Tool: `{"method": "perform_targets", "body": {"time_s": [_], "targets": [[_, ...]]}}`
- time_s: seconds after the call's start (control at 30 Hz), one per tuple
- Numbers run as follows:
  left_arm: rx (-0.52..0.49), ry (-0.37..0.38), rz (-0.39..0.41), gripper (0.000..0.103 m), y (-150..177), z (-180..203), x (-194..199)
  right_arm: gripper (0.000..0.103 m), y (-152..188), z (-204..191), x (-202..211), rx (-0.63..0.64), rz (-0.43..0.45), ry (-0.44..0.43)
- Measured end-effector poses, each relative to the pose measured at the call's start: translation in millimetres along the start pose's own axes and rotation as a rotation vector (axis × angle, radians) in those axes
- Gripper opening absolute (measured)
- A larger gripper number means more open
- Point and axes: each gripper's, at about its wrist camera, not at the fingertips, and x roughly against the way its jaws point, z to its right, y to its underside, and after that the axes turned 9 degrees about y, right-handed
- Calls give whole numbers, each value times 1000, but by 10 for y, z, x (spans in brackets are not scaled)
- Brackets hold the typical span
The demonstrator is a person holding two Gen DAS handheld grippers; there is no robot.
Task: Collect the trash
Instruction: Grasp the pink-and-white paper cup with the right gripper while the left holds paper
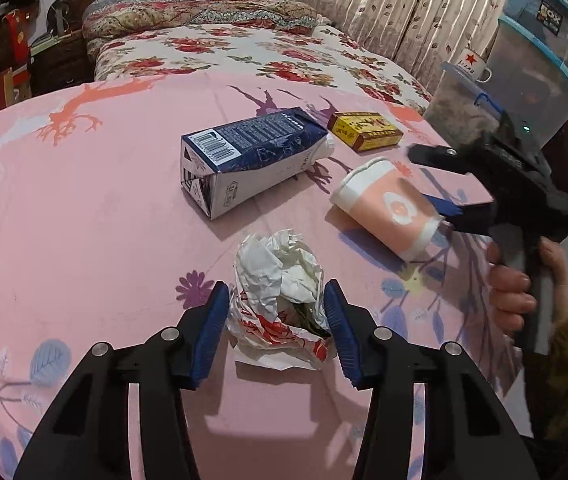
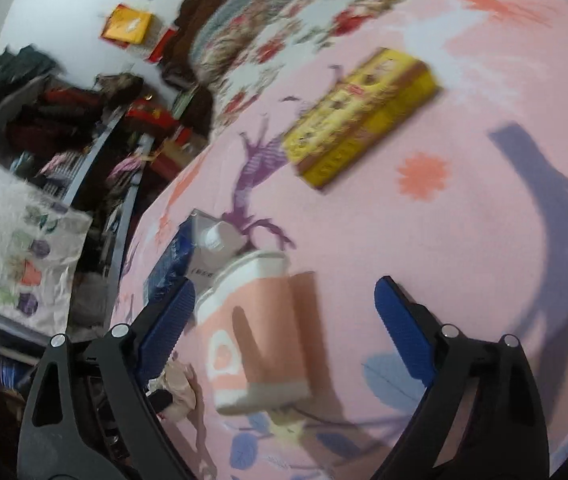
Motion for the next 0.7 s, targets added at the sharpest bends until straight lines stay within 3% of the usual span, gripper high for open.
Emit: {"method": "perform_targets", "body": {"time_s": [0.07, 0.17, 0.2, 0.23, 0.33, 0.53, 0.7], "targets": [[2, 21, 2, 47, 4, 28, 27, 89, 64, -148, -62, 66, -13, 13], [-3, 54, -2, 47, 3, 92, 12, 76, 243, -380, -124, 189, -29, 52], [-7, 63, -9, 47, 6, 121, -17, 65, 312, -438, -130, 224, -30, 72], [-10, 65, -16, 47, 8, 148, -49, 47, 386, -480, -126, 249, -32, 82], [-13, 74, -42, 47, 41, 202, -136, 38, 586, -492, -74, 243, -54, 39], [-34, 78, -46, 47, 73, 284, -115, 36, 957, -320, 336, 162, 20, -25], [-59, 111, -59, 47, 29, 442, -165, 36, 1058, 43, 781, 56, 139, 17]]}}
